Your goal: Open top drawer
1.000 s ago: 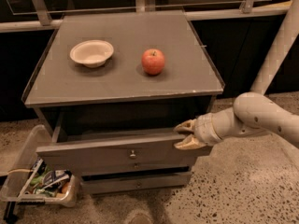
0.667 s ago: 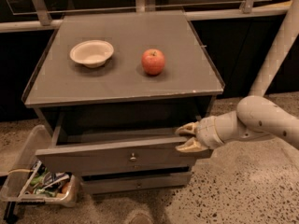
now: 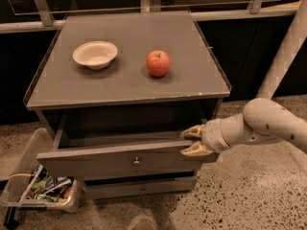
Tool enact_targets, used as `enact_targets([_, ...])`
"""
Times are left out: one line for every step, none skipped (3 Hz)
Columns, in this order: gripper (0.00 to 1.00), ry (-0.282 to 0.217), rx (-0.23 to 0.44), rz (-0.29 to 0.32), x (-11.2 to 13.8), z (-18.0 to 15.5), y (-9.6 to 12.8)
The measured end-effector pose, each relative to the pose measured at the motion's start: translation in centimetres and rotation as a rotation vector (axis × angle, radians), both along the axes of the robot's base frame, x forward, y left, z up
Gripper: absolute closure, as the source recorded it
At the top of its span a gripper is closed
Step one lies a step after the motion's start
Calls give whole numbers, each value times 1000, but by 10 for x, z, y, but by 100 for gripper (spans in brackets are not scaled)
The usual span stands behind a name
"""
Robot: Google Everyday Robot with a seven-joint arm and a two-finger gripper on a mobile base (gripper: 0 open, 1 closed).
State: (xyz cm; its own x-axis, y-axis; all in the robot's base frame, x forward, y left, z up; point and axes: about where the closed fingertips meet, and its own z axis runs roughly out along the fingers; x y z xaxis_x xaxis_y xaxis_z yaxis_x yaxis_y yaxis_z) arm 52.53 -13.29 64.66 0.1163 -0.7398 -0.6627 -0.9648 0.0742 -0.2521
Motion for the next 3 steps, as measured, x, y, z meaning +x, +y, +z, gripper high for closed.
enact_targets([12, -1, -6, 32, -7, -6, 4])
enact_targets([13, 10, 5, 49, -17, -9, 5])
enact_targets([36, 18, 17, 62, -37, -15, -1])
